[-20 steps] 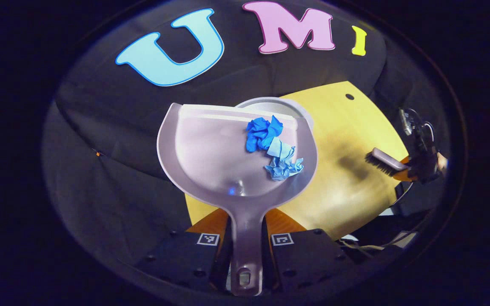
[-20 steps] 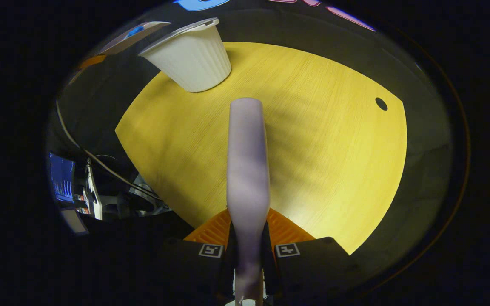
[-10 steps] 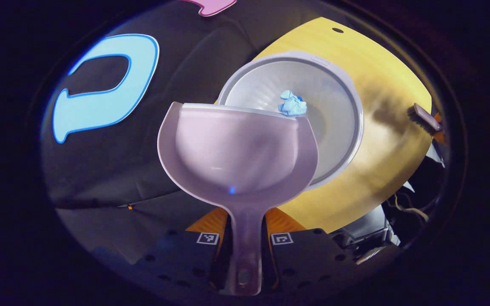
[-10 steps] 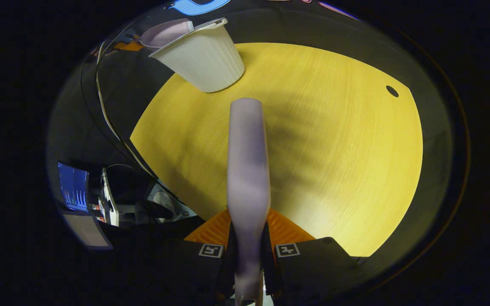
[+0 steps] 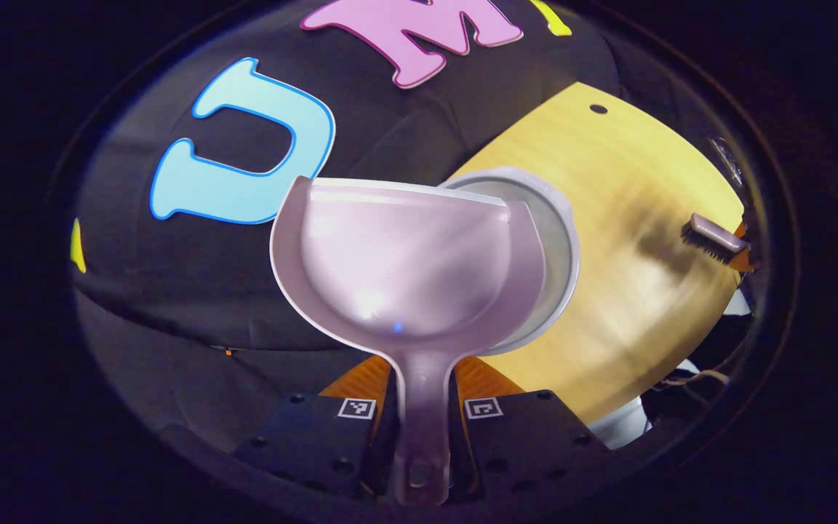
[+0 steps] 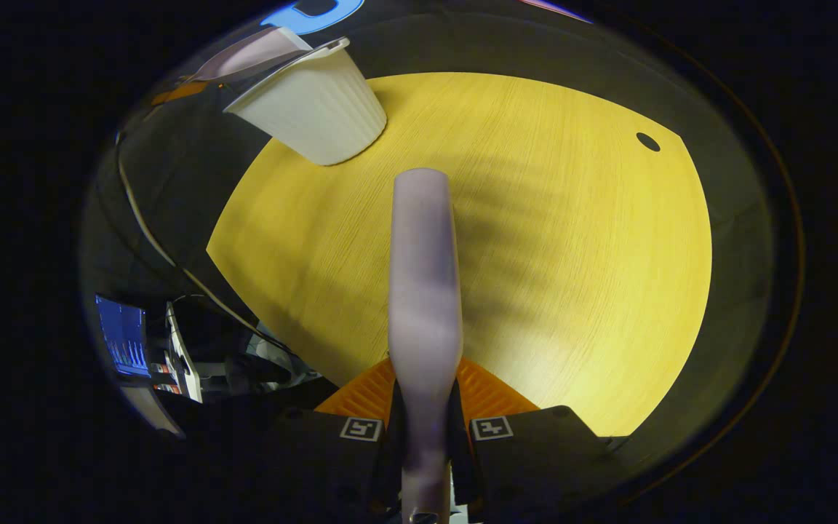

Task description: Pick up the small broom and dustpan from the desktop, sweep the trash into the dustpan with the broom, and then empty the trash into the garbage bin.

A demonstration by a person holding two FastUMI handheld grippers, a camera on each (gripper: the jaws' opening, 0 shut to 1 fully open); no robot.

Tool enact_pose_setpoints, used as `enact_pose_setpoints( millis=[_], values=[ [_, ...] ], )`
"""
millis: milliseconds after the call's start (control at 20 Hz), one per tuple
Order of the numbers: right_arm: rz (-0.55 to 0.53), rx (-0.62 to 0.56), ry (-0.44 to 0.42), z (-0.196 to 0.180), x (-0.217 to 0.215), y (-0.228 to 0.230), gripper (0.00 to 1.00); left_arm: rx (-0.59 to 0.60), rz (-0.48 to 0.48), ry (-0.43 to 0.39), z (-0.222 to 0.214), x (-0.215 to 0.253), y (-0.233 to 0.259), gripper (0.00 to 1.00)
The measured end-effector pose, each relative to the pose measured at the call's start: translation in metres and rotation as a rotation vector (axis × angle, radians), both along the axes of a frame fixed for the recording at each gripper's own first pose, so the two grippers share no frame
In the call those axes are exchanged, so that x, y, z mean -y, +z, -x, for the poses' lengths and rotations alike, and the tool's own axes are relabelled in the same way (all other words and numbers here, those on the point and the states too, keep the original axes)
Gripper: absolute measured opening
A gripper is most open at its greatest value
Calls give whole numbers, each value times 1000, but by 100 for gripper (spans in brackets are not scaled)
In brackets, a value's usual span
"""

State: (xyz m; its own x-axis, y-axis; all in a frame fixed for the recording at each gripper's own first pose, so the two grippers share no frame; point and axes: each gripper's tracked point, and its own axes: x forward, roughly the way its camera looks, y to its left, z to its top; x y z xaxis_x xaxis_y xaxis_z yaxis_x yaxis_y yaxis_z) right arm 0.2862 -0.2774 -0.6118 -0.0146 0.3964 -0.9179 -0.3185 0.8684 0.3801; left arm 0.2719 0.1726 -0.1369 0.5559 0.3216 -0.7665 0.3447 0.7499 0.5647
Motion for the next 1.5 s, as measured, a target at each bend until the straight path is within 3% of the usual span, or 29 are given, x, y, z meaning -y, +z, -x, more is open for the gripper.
enact_pose_setpoints(
  millis=[200,450,550,650,750,1050,1150,1300,1350,1500],
  values=[
    [-8,42,-58,-24,3,1,30,190,240,39,-2,10,1,28],
    [35,95,-22,-47,17,-14,30,176,562,37,-4,44,-34,27],
    [87,93,-84,-54,36,-28,30,151,630,61,-8,44,-46,28],
    [67,53,-173,-54,39,-38,30,112,707,85,-8,49,-53,29],
    [91,38,-204,-49,45,-49,30,64,788,118,-3,48,-47,28],
    [137,-100,-287,-28,46,-101,31,-62,724,268,-2,29,-89,27],
    [189,-89,-262,-34,53,-117,31,-92,708,311,-8,31,-110,28],
    [223,-94,-245,-51,57,-136,30,-156,650,302,-8,36,-142,28],
    [226,-110,-254,-38,45,-133,30,-172,651,302,-8,41,-147,28],
    [242,-130,-242,-59,48,-150,30,-200,734,348,-18,49,-148,28]
  ],
)
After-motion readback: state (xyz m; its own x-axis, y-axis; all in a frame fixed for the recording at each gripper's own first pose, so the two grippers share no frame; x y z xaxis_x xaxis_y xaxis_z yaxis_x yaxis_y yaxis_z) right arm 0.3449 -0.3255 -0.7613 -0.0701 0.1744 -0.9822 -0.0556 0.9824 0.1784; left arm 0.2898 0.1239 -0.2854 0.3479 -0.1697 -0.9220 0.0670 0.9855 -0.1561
